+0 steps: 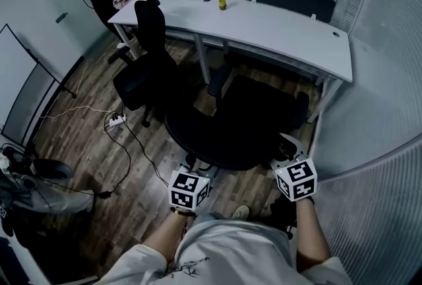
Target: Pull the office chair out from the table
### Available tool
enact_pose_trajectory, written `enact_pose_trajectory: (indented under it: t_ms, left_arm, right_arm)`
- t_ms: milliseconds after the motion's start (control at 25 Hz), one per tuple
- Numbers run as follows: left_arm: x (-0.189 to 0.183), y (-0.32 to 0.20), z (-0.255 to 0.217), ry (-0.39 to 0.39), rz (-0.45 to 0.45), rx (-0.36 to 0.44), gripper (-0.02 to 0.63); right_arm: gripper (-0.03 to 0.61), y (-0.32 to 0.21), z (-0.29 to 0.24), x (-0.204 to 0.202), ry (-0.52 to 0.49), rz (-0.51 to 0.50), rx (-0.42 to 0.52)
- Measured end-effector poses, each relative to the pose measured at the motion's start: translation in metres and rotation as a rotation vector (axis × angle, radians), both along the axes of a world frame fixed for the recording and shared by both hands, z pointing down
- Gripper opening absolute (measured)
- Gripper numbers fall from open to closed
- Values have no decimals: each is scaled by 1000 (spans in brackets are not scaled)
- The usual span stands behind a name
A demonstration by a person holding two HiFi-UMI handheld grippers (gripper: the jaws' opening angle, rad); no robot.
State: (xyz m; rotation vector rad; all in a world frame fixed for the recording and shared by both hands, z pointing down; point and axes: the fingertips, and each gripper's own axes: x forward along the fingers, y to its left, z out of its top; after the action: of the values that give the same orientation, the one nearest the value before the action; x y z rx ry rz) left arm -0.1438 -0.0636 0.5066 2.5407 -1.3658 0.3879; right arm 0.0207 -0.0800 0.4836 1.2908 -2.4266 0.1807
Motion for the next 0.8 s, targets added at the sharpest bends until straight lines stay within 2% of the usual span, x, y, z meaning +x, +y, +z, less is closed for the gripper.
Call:
enact_pose_trajectory:
  t_ms: [800]
  left_arm:
    - [-64, 90, 0, -10, 45, -7, 324]
  right_arm:
    - [230, 97, 2, -64, -6, 74, -17]
